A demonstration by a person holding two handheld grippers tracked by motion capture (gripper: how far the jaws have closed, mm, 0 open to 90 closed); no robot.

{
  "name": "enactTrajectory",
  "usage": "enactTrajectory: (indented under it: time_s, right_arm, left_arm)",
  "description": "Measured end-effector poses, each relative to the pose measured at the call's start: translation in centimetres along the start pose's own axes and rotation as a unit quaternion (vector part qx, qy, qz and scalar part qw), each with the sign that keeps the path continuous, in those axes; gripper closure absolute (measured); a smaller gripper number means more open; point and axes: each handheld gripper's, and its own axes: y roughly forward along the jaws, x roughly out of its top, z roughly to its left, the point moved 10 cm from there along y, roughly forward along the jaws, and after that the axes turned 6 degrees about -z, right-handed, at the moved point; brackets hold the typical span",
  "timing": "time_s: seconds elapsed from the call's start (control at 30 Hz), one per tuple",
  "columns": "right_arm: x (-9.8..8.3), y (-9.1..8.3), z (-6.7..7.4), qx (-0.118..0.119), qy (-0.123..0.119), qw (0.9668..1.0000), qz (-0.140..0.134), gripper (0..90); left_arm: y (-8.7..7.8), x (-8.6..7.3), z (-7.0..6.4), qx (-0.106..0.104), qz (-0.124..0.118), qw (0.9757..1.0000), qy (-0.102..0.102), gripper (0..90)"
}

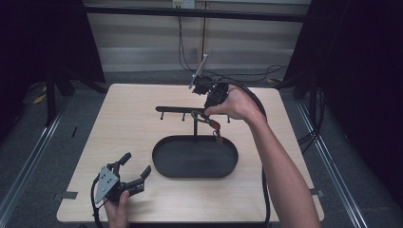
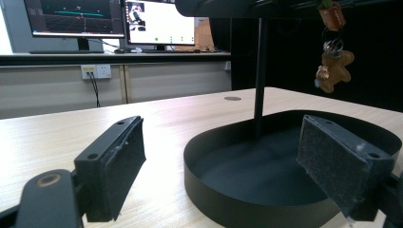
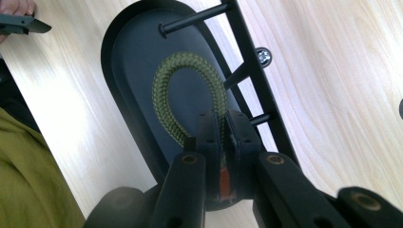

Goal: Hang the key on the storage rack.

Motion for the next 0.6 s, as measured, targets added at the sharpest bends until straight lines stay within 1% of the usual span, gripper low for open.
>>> enactTrajectory:
  time_s: [0.03, 0.07, 0.1, 0.2, 0.27, 0.3, 0.33, 0.43, 0.47, 0.6]
  right_arm:
    - [0.03, -0.04, -0.16, -0.004, 0.002, 1.0, -0.002, 84.4]
    - [0.01, -0.03, -0.22, -0.003, 0.0, 1.0, -0.002, 84.3]
    - [-0.02, 0.03, -0.14, 0.001, -0.001, 1.0, -0.002, 84.3]
    - [-0.03, 0.04, -0.08, 0.002, -0.001, 1.0, -0.002, 84.3]
    - [-0.08, -0.12, -0.2, 0.0, -0.003, 1.0, 0.001, 84.1]
    - [-0.02, -0.14, -0.25, 0.0, -0.001, 1.0, -0.004, 83.8]
    - [-0.09, -0.3, -0.37, -0.002, 0.0, 1.0, 0.0, 83.4]
    - [-0.22, -0.6, -0.52, -0.001, 0.002, 1.0, -0.002, 82.7]
    - [-0.34, -0.61, -0.65, -0.005, 0.001, 1.0, 0.001, 82.6]
    - [-0.22, -0.48, -0.76, -0.002, 0.005, 0.9999, -0.009, 81.3]
  left_arm:
    - [-0.03, -0.02, 0.04, 0.0, 0.002, 1.0, 0.002, 15.7]
    - [-0.03, -0.03, -0.01, 0.0, 0.003, 1.0, 0.0, 15.7]
    - [-0.01, 0.0, -0.02, 0.0, 0.0, 1.0, 0.0, 15.8]
    - [-0.03, -0.03, -0.01, 0.0, 0.002, 1.0, 0.0, 15.8]
    - [-0.04, -0.04, -0.01, -0.001, 0.003, 1.0, 0.0, 15.7]
    - [-0.02, -0.02, -0.02, 0.0, 0.001, 1.0, 0.0, 15.7]
    - [-0.03, -0.03, -0.01, -0.001, 0.003, 1.0, 0.0, 15.8]
    - [-0.03, -0.03, -0.01, -0.001, 0.003, 1.0, 0.0, 15.7]
    - [-0.06, -0.06, 0.02, -0.001, 0.004, 1.0, 0.002, 15.8]
    - [-0.08, -0.07, 0.02, -0.001, 0.005, 1.0, 0.003, 15.8]
